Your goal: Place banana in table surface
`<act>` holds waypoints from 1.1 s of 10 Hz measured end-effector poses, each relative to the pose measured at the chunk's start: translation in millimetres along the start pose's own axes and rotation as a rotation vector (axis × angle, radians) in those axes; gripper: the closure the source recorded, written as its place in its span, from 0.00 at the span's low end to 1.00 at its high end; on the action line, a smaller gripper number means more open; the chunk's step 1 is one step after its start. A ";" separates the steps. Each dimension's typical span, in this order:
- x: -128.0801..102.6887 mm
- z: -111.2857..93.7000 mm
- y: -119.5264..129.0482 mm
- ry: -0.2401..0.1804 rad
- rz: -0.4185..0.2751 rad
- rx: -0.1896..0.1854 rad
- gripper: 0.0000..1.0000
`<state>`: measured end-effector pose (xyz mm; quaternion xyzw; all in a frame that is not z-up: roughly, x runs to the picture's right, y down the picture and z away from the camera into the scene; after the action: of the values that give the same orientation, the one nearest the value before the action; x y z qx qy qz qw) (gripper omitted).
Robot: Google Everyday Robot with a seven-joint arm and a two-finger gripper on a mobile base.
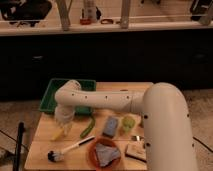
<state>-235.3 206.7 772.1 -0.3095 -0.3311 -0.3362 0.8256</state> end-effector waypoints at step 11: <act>14.0 1.6 1.6 -0.025 0.000 -0.014 0.20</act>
<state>-226.8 203.9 783.2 -0.3194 -0.3393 -0.3347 0.8190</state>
